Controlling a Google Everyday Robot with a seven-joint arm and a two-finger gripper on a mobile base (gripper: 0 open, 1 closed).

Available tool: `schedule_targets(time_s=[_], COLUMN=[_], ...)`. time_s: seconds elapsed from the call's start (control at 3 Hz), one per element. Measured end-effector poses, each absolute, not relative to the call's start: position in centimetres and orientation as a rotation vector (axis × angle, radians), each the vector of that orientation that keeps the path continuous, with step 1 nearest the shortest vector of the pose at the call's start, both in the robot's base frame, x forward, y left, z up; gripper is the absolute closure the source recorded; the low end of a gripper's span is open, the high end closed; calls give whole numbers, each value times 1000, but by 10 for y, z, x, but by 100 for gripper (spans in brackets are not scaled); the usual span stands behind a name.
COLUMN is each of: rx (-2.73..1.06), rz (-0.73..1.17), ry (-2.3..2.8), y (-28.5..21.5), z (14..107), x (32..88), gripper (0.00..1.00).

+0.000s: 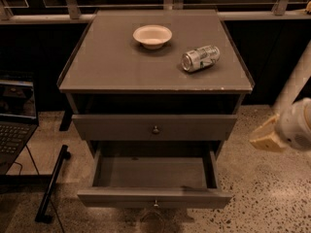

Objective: Close middle drawer

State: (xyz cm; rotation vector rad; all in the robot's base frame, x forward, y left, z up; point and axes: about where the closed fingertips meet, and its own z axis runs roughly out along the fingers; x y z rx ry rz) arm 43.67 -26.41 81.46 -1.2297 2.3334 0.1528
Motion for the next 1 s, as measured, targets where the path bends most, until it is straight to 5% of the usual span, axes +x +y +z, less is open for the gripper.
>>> schedule_targets(time_s=[0.67, 1.0], rx=[-715, -494], rz=[458, 484], ry=[2297, 2274], y=[-259, -273], z=[687, 643], x=[390, 411], gripper=[100, 100])
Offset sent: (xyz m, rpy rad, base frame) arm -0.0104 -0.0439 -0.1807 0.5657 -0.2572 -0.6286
